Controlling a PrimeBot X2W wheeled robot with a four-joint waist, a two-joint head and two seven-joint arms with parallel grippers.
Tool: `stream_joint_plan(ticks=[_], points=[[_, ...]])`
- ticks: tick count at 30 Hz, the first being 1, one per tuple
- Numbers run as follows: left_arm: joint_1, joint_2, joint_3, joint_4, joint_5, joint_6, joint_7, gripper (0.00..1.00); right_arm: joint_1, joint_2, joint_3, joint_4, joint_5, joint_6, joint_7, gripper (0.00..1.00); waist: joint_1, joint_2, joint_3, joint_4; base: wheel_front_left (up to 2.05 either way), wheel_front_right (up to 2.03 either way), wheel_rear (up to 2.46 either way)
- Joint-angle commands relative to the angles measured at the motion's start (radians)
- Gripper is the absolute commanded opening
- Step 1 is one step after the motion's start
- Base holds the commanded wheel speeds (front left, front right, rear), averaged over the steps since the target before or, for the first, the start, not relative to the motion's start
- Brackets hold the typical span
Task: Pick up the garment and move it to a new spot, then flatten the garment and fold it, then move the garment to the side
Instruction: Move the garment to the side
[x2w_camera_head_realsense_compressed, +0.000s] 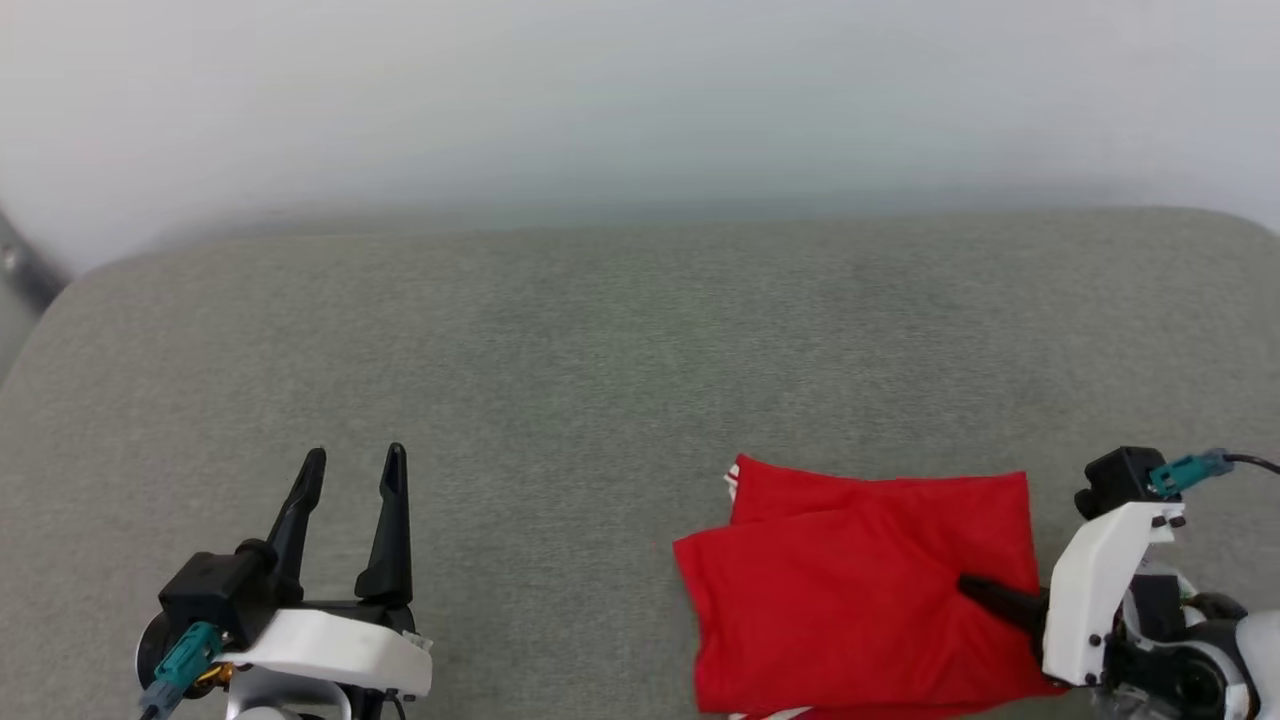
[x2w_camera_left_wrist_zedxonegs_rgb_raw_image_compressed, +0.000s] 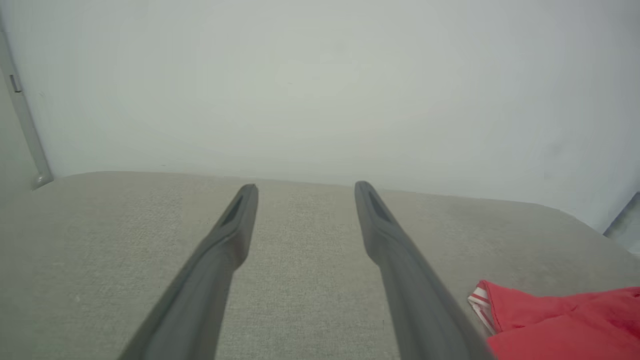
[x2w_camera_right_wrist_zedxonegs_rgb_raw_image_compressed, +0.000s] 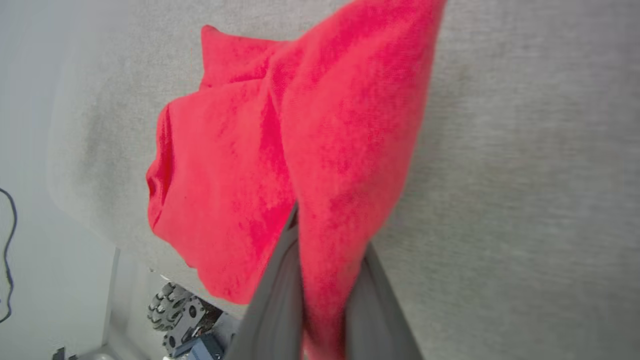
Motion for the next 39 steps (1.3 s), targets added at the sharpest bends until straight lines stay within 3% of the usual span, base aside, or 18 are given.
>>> stream_joint_plan(ticks=[1,7,13,22,25,32,33,34,35,39], points=[[0.004,0.0,0.007,-0.009,0.002,-0.001,-0.001,1.0,-0.032,-0.028,0.007,0.007,-0.032,0.0,-0.005,0.0,-0.0001,0.0,0.011,-0.103,0.0,0.0,0.0],[-0.082,0.021,-0.002,-0.053,0.028,-0.017,0.006,1.0,-0.141,-0.067,-0.016,0.053,-0.071,0.0,-0.053,0.0,-0.0001,0.0,0.157,-0.235,0.0,0.0,0.0],[-0.264,0.068,-0.017,-0.123,0.077,-0.049,0.055,1.0,-0.264,-0.109,-0.088,0.091,-0.183,0.0,-0.161,0.0,-0.0001,0.0,0.39,-0.294,0.0,0.0,0.0],[-0.446,0.119,-0.047,-0.217,0.132,-0.09,0.127,1.0,-0.408,-0.175,-0.279,0.155,-0.312,-0.001,-0.276,0.0,-0.0001,0.0,0.594,-0.323,0.0,0.0,0.0],[-0.503,0.128,-0.067,-0.264,0.15,-0.104,0.156,1.0,-0.469,-0.199,-0.389,0.182,-0.369,-0.001,-0.326,0.0,-0.0001,0.0,0.664,-0.314,0.0,0.0,0.0],[-0.561,0.141,-0.084,-0.317,0.169,-0.115,0.186,1.0,-0.555,-0.155,-0.489,0.25,-0.462,-0.001,-0.423,0.0,-0.0001,0.0,0.747,-0.299,0.0,0.0,0.0],[-0.564,0.142,-0.087,-0.321,0.17,-0.116,0.19,1.0,-0.563,-0.149,-0.495,0.261,-0.482,-0.001,-0.447,0.08,-0.0001,0.0,0.753,-0.297,0.0,0.0,0.0],[-0.565,0.142,-0.088,-0.32,0.172,-0.115,0.191,1.0,-0.57,-0.143,-0.504,0.276,-0.502,-0.001,-0.472,0.48,-0.0001,0.0,0.756,-0.296,0.0,0.0,0.0],[-0.564,0.143,-0.09,-0.317,0.173,-0.115,0.191,1.0,-0.577,-0.134,-0.512,0.29,-0.517,-0.001,-0.496,1.0,-0.0001,0.0,0.757,-0.295,0.0,0.0,0.0],[-0.556,0.144,-0.093,-0.305,0.17,-0.116,0.185,1.0,-0.59,-0.125,-0.535,0.326,-0.573,-0.001,-0.584,1.0,-0.0001,0.0,0.747,-0.289,0.0,0.0,0.0]])
